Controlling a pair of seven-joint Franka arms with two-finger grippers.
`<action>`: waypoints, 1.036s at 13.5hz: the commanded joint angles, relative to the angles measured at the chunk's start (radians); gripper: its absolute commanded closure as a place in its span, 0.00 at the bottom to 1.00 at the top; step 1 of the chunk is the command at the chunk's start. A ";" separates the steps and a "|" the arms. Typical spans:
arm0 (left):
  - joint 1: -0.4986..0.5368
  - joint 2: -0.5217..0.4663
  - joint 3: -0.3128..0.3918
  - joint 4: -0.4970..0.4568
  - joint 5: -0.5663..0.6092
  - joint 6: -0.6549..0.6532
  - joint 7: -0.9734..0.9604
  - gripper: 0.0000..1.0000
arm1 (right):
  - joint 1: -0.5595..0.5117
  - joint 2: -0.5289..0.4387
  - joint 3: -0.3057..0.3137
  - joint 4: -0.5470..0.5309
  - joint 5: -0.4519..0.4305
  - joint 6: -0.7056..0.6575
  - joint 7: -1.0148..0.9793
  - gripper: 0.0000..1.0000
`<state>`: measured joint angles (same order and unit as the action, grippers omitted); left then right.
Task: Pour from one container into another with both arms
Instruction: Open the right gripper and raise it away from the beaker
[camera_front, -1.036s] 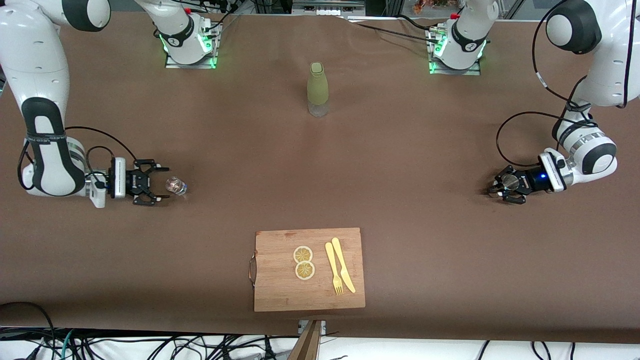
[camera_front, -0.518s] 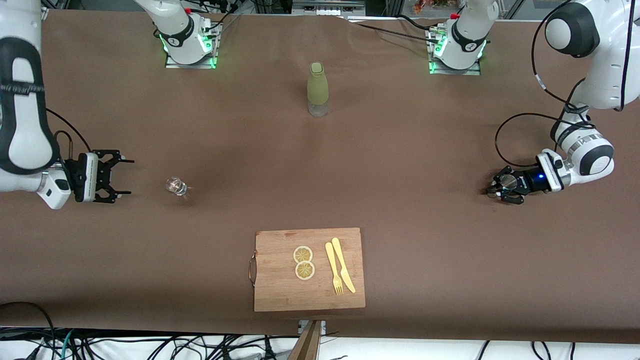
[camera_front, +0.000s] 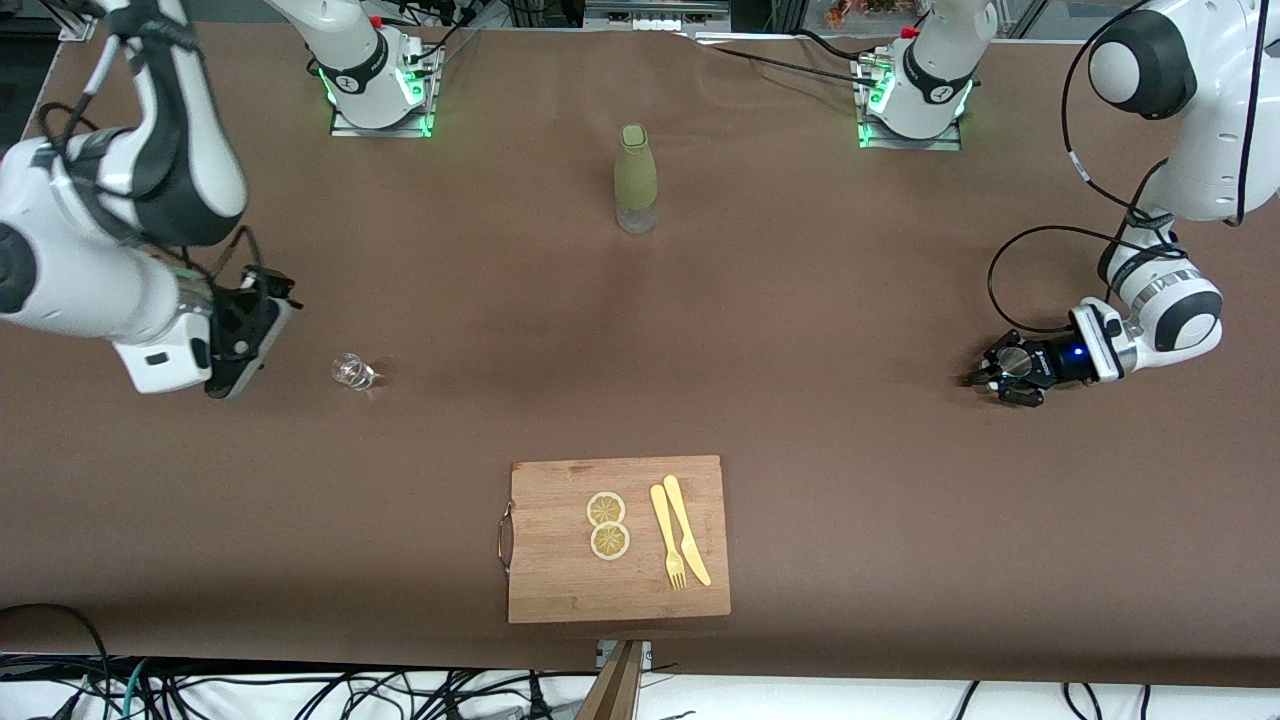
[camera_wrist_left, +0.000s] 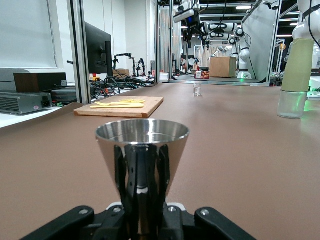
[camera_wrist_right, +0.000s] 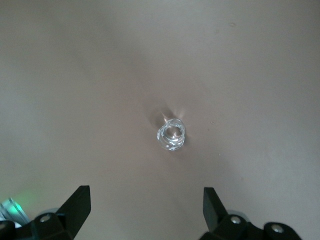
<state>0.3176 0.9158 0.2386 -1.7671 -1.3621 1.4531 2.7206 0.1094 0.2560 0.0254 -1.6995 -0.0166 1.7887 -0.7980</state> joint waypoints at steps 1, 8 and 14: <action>0.020 0.020 -0.007 0.023 0.023 -0.030 0.083 0.73 | -0.010 -0.066 0.070 -0.029 -0.080 -0.012 0.338 0.00; 0.021 0.020 -0.002 0.034 0.032 -0.036 0.082 0.00 | -0.033 -0.195 0.021 0.079 -0.062 -0.272 0.807 0.00; 0.058 0.044 0.022 0.138 0.110 -0.060 0.073 0.00 | -0.037 -0.250 -0.114 0.107 0.006 -0.269 0.801 0.00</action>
<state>0.3482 0.9293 0.2538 -1.6939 -1.3039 1.4320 2.7221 0.0674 0.0090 -0.0942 -1.5838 -0.0248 1.5050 -0.0109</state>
